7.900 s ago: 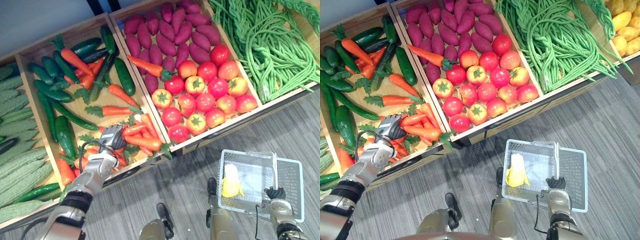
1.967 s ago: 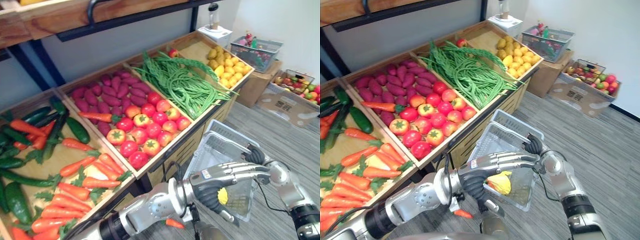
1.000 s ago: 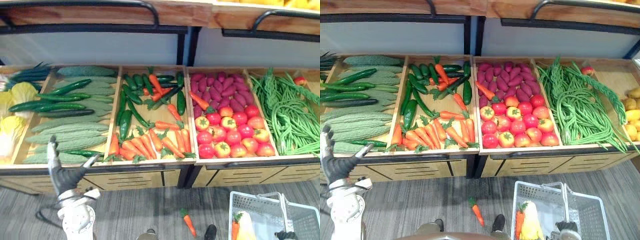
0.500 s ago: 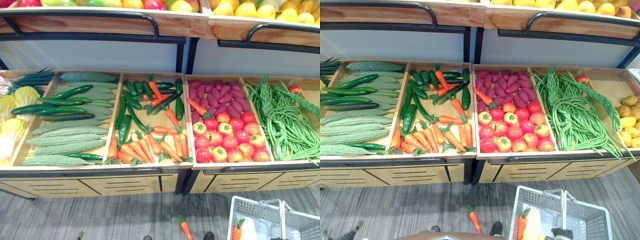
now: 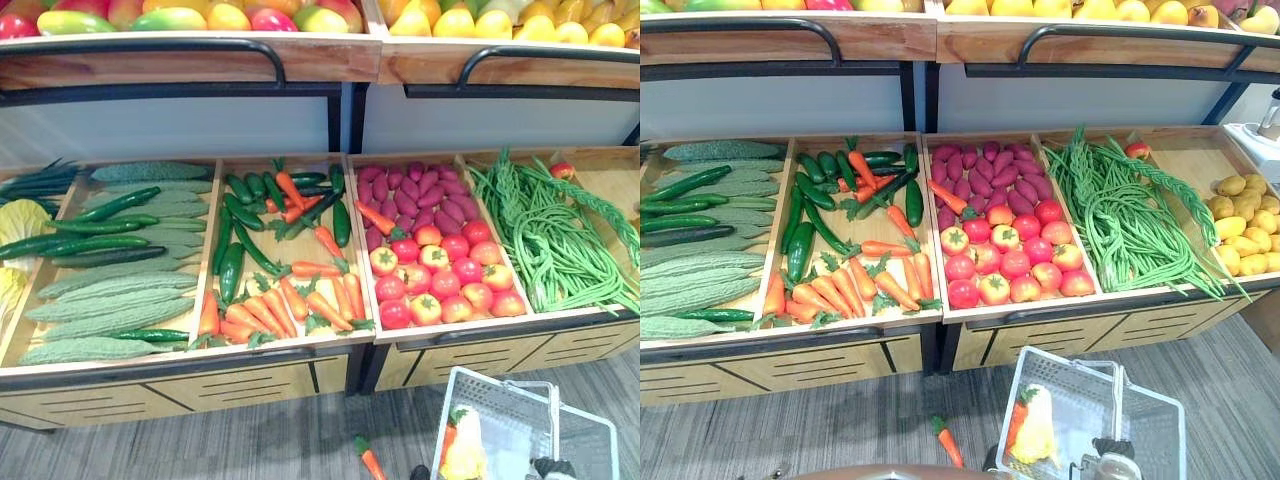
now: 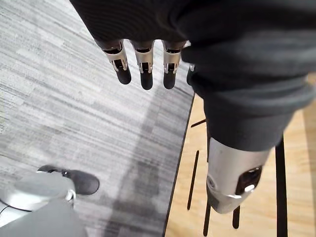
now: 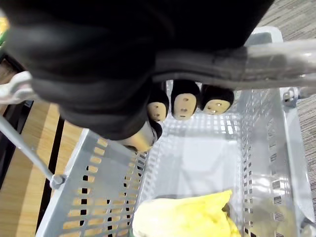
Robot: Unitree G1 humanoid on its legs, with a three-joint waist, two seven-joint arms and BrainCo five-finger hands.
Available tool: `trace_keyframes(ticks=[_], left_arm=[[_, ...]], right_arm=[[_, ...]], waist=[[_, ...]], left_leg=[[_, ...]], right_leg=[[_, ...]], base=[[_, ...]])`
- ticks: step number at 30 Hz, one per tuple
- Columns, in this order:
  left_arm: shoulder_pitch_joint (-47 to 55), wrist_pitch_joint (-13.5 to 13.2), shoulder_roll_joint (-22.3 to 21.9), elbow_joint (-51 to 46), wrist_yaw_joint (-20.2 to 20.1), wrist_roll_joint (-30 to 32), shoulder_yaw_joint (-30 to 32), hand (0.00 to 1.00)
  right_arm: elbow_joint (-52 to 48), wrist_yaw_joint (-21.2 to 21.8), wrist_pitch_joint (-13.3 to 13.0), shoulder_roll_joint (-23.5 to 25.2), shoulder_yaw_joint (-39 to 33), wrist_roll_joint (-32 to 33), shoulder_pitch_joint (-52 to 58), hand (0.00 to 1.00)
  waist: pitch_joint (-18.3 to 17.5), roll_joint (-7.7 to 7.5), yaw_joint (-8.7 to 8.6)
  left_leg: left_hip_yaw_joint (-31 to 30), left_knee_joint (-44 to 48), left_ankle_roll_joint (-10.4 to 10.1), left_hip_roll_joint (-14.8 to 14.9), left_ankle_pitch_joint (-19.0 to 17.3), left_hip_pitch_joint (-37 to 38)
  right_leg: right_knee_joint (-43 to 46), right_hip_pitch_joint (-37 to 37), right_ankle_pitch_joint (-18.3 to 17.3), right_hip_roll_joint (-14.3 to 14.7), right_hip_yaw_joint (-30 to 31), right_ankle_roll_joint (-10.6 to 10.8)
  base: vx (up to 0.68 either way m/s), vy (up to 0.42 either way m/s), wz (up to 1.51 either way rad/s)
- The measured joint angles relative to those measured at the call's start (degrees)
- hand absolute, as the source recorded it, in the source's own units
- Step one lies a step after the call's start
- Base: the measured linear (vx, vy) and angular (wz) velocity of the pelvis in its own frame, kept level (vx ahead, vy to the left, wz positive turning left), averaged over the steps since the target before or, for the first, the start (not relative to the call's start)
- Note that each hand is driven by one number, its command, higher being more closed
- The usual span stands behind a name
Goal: Pick vegetable in the basket
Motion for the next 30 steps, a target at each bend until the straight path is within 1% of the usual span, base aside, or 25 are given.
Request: trace_keyframes(ticks=[1, 2, 3, 4, 5, 7, 8, 10, 11, 12, 13, 14, 15, 16, 17, 18, 19, 20, 22, 24, 25, 26, 27, 28, 30], left_arm=[[0.05, 0.0, -0.06, 0.2, -0.21, 0.03, -0.78, 0.0], [0.12, 0.0, -0.09, 0.48, -0.22, 0.09, -1.11, 0.0], [0.26, 0.05, -0.22, 1.27, -0.27, 0.11, -1.73, 0.0], [0.46, 0.05, -0.41, 1.48, -0.29, 0.1, -2.63, 0.0], [0.52, 0.05, -0.52, 1.51, -0.34, 0.1, -2.96, 0.0], [0.29, 0.04, -0.53, 1.49, -0.41, 0.08, -3.27, 0.0], [0.33, 0.03, -0.49, 1.49, -0.42, 0.05, -3.26, 0.0], [-0.09, 0.03, -0.26, 1.51, -0.4, 0.04, -3.28, 0.0], [-0.59, 0.03, 0.15, 1.78, -0.24, 0.04, -3.95, 0.0], [-1.25, 0.03, 0.21, 1.78, -0.19, 0.1, -4.5, 0.0], [-1.72, 0.03, 0.21, 1.79, -0.17, 0.1, -4.94, 0.0], [-2.22, -0.04, -0.25, 1.76, -0.21, 0.98, -6.64, 0.0], [-2.17, -0.04, -0.17, 1.76, -0.21, 1.09, -7.43, 0.0], [-2.16, -0.03, -0.15, 1.76, -0.28, 1.39, -8.19, 0.0], [-1.79, -0.04, -0.16, 1.73, -0.32, 2.28, -9.27, 0.0], [-1.3, -0.04, -0.13, 1.73, -0.46, 2.38, -10.17, 0.0], [-1.14, -0.05, 0.01, 1.71, -0.58, 2.53, -10.71, 0.0], [-1.12, -0.05, 0.43, 1.74, -0.9, 2.76, -11.24, 0.0], [-1.24, -0.03, 0.69, 1.77, -1.33, 2.83, -11.78, 0.0], [-1.57, -0.01, 0.82, 1.83, -1.37, 2.89, -12.9, 0.0], [-2.24, 0.01, 1.07, 1.82, -1.38, 2.89, -13.15, 0.0], [-2.64, 0.02, 1.32, 1.81, -1.39, 2.91, -13.46, 0.0], [-3.45, 0.04, 1.44, 1.96, -1.27, 2.9, -13.5, 0.0], [-4.03, 0.08, 0.97, 2.23, -1.28, 2.94, -13.58, 0.0], [-4.96, 0.09, 0.4, 3.12, -1.3, 3.36, -14.04, 0.0]], right_arm=[[0.0, 0.2, 0.0, 0.34, -0.01, 0.0, -0.16, 1.0], [0.0, 0.33, -0.01, 0.5, -0.03, 0.0, -0.27, 1.0], [0.0, 0.67, -0.01, 0.59, -0.11, 0.05, -0.23, 1.0], [-0.01, 0.68, -0.01, 0.62, -0.39, 0.18, -0.07, 1.0], [-0.02, 0.71, -0.08, 0.72, -1.03, 0.36, 0.25, 1.0], [-0.03, 0.75, -0.29, 0.96, -2.67, 1.99, 0.72, 1.0], [-0.09, 0.78, -0.33, 1.13, -2.94, 2.18, 0.75, 1.0], [-1.0, 0.84, -0.49, 2.23, -3.15, 2.33, 0.45, 1.0], [-2.41, 0.82, -0.68, 3.42, -2.15, 2.35, 0.02, 1.0], [-3.05, 0.84, -1.01, 4.01, -1.89, 2.37, -0.54, 1.0], [-3.56, 0.85, -1.16, 4.43, -1.71, 2.37, -0.9, 1.0], [-5.04, 0.94, -1.21, 5.03, -0.1, 2.41, -2.55, 1.0], [-5.1, 0.92, -1.17, 4.99, 0.13, 2.52, -2.86, 1.0], [-4.79, 0.79, -1.08, 4.86, 0.32, 2.7, -2.93, 1.0], [-4.72, 0.81, -1.26, 4.6, 1.24, 2.71, -3.05, 1.0], [-4.72, 0.84, -1.43, 4.42, 2.68, 2.44, -3.19, 1.0], [-4.7, 0.93, -1.52, 4.44, 3.44, 2.21, -3.38, 1.0], [-4.45, 1.14, -1.61, 4.52, 5.07, 1.49, -3.95, 1.0], [-3.79, 1.46, -1.32, 4.53, 6.55, 0.89, -4.81, 1.0], [-2.19, 1.69, -1.18, 4.42, 7.7, -0.19, -5.42, 1.0], [-2.21, 1.71, -1.21, 4.23, 8.15, -0.66, -5.9, 1.0], [-2.18, 1.72, -1.19, 4.18, 8.64, -0.68, -6.15, 1.0], [-2.15, 1.76, -1.17, 3.99, 9.12, -0.65, -6.05, 1.0], [-2.16, 1.71, -1.13, 3.98, 9.12, -0.5, -5.97, 1.0], [-2.25, 1.56, -1.1, 3.95, 9.14, -0.11, -5.86, 1.0]], waist=[[0.36, -0.15, 0.11], [0.51, 0.12, 0.19], [0.83, 0.62, 0.29], [1.12, 1.7, 0.37], [1.19, 2.24, 0.35], [1.87, 2.71, 0.34], [2.2, 2.82, 0.34], [2.31, 1.86, 0.49], [2.72, 1.38, 0.94], [3.47, 0.57, 0.94], [4.07, 0.65, 0.98], [5.91, 1.68, 1.07], [6.02, 1.73, 1.03], [6.34, 2.03, 1.11], [6.58, 2.38, 1.31], [6.59, 2.43, 1.34], [6.6, 2.43, 1.33], [6.66, 2.22, 1.43], [6.75, 2.16, 1.87], [6.52, 1.92, 2.17], [6.43, 1.44, 2.23], [6.72, 1.36, 2.1], [7.03, 1.6, 1.97], [7.02, 2.46, 1.79], [6.92, 3.35, 0.77]], left_leg=[[0.39, 2.07, -0.05, 0.47, -1.35, -0.22], [0.72, 3.69, -0.09, 0.93, -2.43, -0.38], [1.02, 8.09, 0.0, 2.16, -5.1, -0.92], [1.13, 12.35, 0.17, 3.52, -7.89, -1.08], [1.22, 15.15, 0.28, 4.38, -9.65, -1.09], [1.64, 20.48, 1.0, 5.47, -13.12, -1.1], [2.43, 21.59, 1.17, 5.56, -13.8, -1.0], [5.0, 24.08, 2.34, 5.45, -15.29, -2.12], [8.3, 25.04, 3.36, 5.42, -15.89, -3.43], [10.37, 25.56, 4.0, 5.67, -16.11, -4.14], [12.04, 25.65, 4.72, 6.01, -16.07, -4.73], [17.12, 24.71, 6.88, 7.66, -14.98, -4.91], [18.64, 23.67, 7.29, 7.56, -14.38, -4.55], [20.98, 21.59, 7.65, 7.5, -13.29, -3.08], [24.34, 18.57, 7.95, 7.38, -11.65, -0.83], [26.87, 16.45, 8.22, 7.2, -10.35, 0.27], [28.32, 15.38, 8.22, 7.18, -9.71, 0.7], [31.57, 13.76, 8.11, 7.27, -8.57, 1.15], [36.31, 13.48, 7.52, 8.4, -7.71, 1.02], [41.21, 15.29, 6.8, 11.27, -7.29, -0.21], [43.65, 16.73, 6.06, 13.04, -6.83, -1.28], [44.48, 17.53, 5.92, 14.12, -6.5, -1.79], [45.69, 18.18, 5.05, 15.65, -5.48, -2.13], [46.41, 17.93, 4.85, 17.06, -3.99, -1.99], [46.76, 16.95, 4.52, 18.19, -2.01, -1.38]], right_leg=[[0.28, 0.24, -0.19, 0.24, 0.51, 0.02], [0.62, 0.51, -0.38, 0.47, 0.87, -0.03], [2.4, 0.78, -1.48, 0.97, 1.59, 0.25], [5.17, 0.95, -3.14, 1.5, 2.29, 0.51], [7.41, 0.83, -4.37, 1.65, 2.72, 0.81], [12.37, 0.56, -6.18, 1.54, 4.24, 2.0], [13.34, 0.28, -6.3, 1.41, 4.99, 2.08], [14.51, -2.61, -5.46, 0.95, 8.4, 2.96], [13.97, -5.69, -2.2, 0.73, 11.83, 2.87], [12.16, -7.05, 1.69, 0.94, 13.0, 2.82], [9.79, -7.79, 5.41, 1.42, 13.74, 2.37], [14.24, -9.63, 3.92, 0.8, 8.19, -0.87], [19.34, -10.51, -0.03, -0.34, 4.56, -3.19], [26.16, -10.35, -5.25, -2.02, -0.89, -5.09], [32.03, -8.35, -9.36, -3.56, -5.85, -6.58], [34.77, -6.56, -11.52, -4.6, -8.36, -6.42], [35.91, -5.48, -12.57, -5.05, -9.36, -6.39], [37.43, -3.61, -13.83, -6.32, -11.04, -6.28], [37.48, -0.88, -14.39, -8.55, -13.76, -6.07], [34.9, 1.03, -14.06, -10.46, -17.31, -5.51], [31.45, 0.91, -14.22, -10.39, -18.58, -2.99], [29.5, 0.63, -15.07, -9.3, -19.04, -1.15], [25.76, 0.6, -16.15, -6.68, -19.82, 0.44], [22.72, 0.66, -16.21, -4.14, -19.29, 0.45], [20.69, 0.59, -16.3, -1.99, -18.0, 0.29]], base=[[0.04, -0.001, -0.17], [0.03, 0.004, -0.29], [0.01, 0.056, -0.33], [0.02, 0.073, -0.33], [0.01, 0.121, -0.25], [0.01, 0.148, -0.24], [-0.02, 0.181, -0.52], [-0.07, 0.186, -0.82], [-0.15, 0.212, -1.06], [-0.19, 0.206, -1.15], [-0.28, 0.226, -1.29], [-0.24, 0.193, -1.17], [-0.25, 0.238, -1.27], [-0.12, 0.199, -1.08], [-0.11, 0.2, -1.24], [-0.05, 0.114, -1.13], [-0.11, 0.049, -1.17], [-0.12, -0.035, -1.33], [-0.12, -0.089, -1.34], [-0.1, -0.297, -1.41], [-0.1, -0.392, -1.29], [-0.07, -0.376, -1.16], [-0.07, -0.38, -1.06], [-0.06, -0.359, -0.96], [-0.03, -0.241, -0.62]])
